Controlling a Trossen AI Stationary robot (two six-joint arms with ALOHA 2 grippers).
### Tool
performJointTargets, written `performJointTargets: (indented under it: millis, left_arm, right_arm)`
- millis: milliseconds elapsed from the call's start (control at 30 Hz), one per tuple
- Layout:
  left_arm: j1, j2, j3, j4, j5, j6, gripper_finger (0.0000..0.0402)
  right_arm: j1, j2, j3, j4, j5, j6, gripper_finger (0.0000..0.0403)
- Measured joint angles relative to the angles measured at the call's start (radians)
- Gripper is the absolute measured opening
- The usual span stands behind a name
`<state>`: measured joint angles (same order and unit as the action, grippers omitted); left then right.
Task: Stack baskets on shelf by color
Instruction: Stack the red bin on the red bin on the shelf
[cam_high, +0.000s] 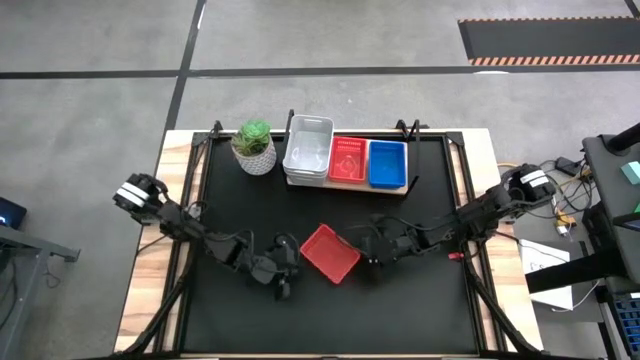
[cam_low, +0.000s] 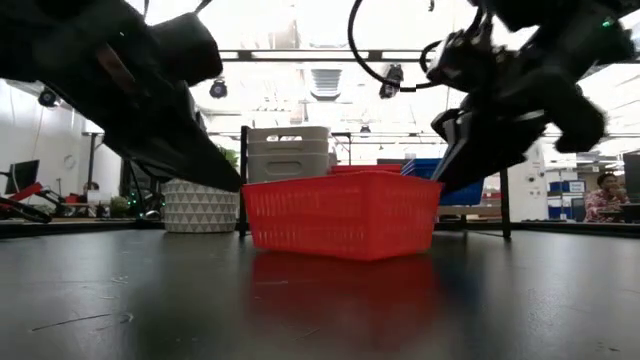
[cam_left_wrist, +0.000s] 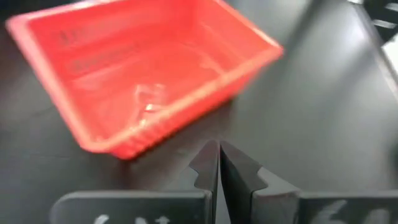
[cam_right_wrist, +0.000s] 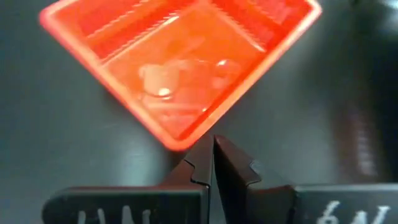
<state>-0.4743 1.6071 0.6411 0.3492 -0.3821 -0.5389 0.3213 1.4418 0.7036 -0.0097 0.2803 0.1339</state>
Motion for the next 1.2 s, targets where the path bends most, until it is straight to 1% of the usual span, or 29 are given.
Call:
performJointTargets:
  millis: [67, 167, 233, 400, 533, 633, 767, 833, 900, 967, 1033, 1200]
  left_arm:
    - [0.017, -0.001, -0.007, -0.004, -0.035, 0.004, 0.0000]
    - [0.042, -0.026, -0.010, -0.087, -0.081, -0.002, 0.0000]
    - [0.055, -0.045, -0.010, -0.114, -0.092, -0.004, 0.0000]
    - [0.059, -0.077, -0.010, -0.126, -0.092, 0.027, 0.0000]
    - [0.051, -0.106, -0.010, -0.134, -0.092, 0.045, 0.0000]
    - [0.048, -0.133, -0.010, -0.143, -0.092, 0.077, 0.0000]
    - [0.049, -0.169, -0.010, -0.154, -0.123, 0.136, 0.0000]
    - [0.049, -0.183, -0.010, -0.151, -0.154, 0.169, 0.0000]
    - [0.049, -0.187, -0.010, -0.141, -0.179, 0.202, 0.0000]
    - [0.049, -0.188, -0.010, -0.144, -0.188, 0.221, 0.0000]
    - [0.049, -0.188, -0.010, -0.141, -0.190, 0.232, 0.0000]
    - [0.049, -0.187, -0.010, -0.141, -0.192, 0.231, 0.0000]
  right_arm:
    - [0.031, 0.000, 0.000, 0.000, -0.014, 0.031, 0.0008]
    - [0.078, -0.001, 0.000, 0.000, -0.043, 0.073, 0.0008]
    - [0.108, -0.001, 0.000, -0.001, -0.044, 0.095, 0.0008]
    - [0.137, -0.007, 0.009, -0.040, 0.011, 0.103, 0.0008]
    - [0.137, -0.022, 0.052, -0.110, 0.020, 0.075, 0.0009]
    - [0.137, -0.033, 0.088, -0.105, 0.035, 0.001, 0.0015]
    - [0.135, -0.033, 0.144, -0.094, 0.036, -0.081, 0.0047]
    - [0.131, -0.023, 0.158, -0.047, 0.033, -0.114, 0.0070]
    - [0.127, -0.001, 0.160, 0.018, 0.003, -0.160, 0.0093]
    - [0.122, 0.030, 0.158, 0.077, -0.049, -0.199, 0.0116]
    - [0.116, 0.062, 0.158, 0.105, -0.101, -0.221, 0.0135]
    - [0.087, 0.146, 0.159, 0.097, -0.106, -0.198, 0.0167]
